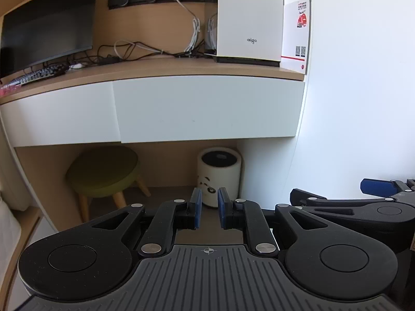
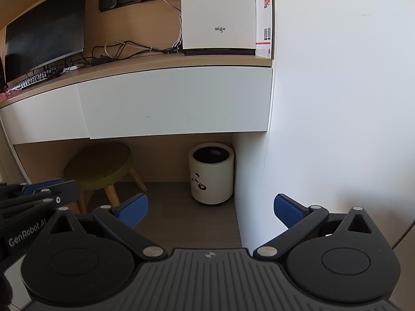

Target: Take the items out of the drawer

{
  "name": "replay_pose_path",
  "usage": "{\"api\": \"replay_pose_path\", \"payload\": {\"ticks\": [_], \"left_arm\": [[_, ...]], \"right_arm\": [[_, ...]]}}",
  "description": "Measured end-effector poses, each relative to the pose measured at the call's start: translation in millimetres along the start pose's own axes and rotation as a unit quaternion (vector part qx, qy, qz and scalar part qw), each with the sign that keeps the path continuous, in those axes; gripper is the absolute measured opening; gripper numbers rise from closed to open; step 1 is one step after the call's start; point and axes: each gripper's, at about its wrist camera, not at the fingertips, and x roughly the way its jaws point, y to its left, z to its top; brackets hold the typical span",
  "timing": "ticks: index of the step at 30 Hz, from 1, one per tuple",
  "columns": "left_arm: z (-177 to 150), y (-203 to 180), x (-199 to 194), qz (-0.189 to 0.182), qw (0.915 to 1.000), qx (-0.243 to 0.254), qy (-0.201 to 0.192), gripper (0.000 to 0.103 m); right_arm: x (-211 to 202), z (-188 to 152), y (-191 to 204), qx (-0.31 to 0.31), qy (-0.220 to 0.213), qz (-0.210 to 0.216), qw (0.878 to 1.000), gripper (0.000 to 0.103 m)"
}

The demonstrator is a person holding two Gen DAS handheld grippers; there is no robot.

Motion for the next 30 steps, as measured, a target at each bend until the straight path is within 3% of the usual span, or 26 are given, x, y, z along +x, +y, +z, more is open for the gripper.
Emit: {"api": "replay_pose_path", "payload": {"ticks": [30], "left_arm": [[-6.1, 1.4, 4.7, 0.001, 0.9999, -0.012, -0.001, 0.016]], "right_arm": [[4.0, 3.6, -5.5, 0.007, 0.002, -0.013, 1.000, 0.103]]}}
